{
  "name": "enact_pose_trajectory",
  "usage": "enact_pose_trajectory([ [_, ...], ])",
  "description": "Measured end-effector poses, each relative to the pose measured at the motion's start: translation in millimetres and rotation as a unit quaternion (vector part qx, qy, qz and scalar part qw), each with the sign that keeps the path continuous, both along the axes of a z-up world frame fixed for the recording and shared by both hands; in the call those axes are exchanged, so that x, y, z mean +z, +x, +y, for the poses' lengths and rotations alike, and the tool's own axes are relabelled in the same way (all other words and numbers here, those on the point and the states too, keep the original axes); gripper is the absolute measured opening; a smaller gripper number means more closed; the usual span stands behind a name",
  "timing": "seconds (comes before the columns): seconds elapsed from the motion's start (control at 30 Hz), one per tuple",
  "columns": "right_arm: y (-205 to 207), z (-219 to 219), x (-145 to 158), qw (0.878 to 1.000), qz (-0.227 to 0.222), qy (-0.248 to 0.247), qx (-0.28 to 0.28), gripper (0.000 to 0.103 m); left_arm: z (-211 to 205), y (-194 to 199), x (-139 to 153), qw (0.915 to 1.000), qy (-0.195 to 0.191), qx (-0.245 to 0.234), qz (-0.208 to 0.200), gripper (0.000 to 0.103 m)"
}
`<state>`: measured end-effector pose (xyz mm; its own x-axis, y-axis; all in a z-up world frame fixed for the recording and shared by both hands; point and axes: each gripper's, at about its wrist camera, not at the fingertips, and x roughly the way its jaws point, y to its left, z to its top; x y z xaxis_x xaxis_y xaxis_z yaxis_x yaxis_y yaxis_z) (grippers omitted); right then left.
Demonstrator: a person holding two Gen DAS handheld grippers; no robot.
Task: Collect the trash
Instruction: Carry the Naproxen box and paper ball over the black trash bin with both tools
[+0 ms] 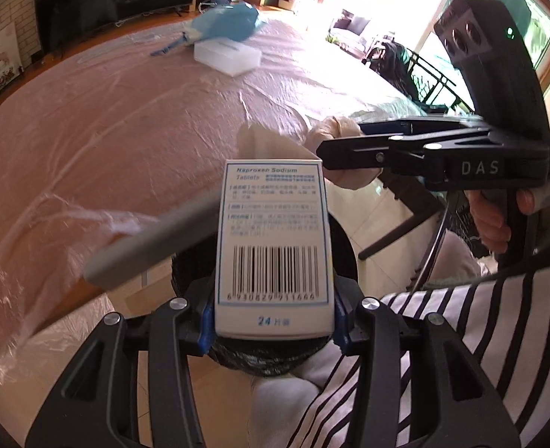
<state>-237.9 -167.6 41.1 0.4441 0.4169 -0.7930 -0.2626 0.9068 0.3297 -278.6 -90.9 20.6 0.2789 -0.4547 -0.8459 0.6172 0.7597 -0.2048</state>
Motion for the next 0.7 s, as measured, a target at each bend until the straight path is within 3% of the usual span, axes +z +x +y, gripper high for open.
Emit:
enact_pose_trajectory([
  [0.23, -18, 8, -17, 0.999, 0.019, -0.017, 0.030, 0.050, -1, -13, -15, 0.9998, 0.019, -0.004, 0.009, 0.048],
  [0.7, -18, 8, -62, 0.997, 0.071, -0.030, 0.027, 0.050, -1, -6, -59, 0.9972, 0.051, 0.026, 0.048, 0.047],
])
